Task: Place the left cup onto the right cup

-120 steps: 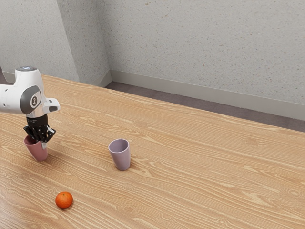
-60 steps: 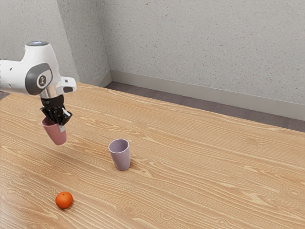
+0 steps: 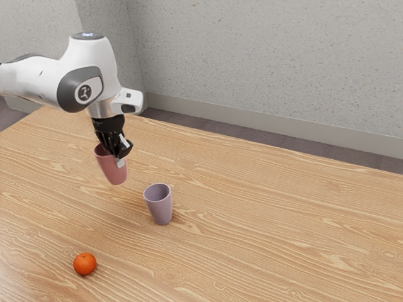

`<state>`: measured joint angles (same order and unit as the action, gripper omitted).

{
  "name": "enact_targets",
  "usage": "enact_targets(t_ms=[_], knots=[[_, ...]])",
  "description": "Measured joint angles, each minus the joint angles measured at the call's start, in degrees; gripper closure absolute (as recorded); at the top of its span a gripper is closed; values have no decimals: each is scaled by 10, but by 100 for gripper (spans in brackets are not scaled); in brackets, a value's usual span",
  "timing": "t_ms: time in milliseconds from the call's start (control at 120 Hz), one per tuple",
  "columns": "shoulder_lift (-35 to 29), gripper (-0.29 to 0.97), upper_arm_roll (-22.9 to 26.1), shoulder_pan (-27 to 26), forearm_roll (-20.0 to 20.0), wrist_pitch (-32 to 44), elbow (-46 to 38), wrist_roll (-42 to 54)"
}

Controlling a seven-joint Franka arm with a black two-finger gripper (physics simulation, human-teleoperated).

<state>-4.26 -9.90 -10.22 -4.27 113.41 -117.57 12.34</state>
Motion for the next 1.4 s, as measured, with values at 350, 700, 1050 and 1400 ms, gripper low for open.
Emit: enact_targets(t_ms=[350,700,1050,1400], knots=[[50,78,60,-35,6,4,46,-7],[66,78,63,-13,8,27,56,-11],[68,78,63,-10,7,29,52,-13],[97,78,63,-14,6,36,54,-14]])
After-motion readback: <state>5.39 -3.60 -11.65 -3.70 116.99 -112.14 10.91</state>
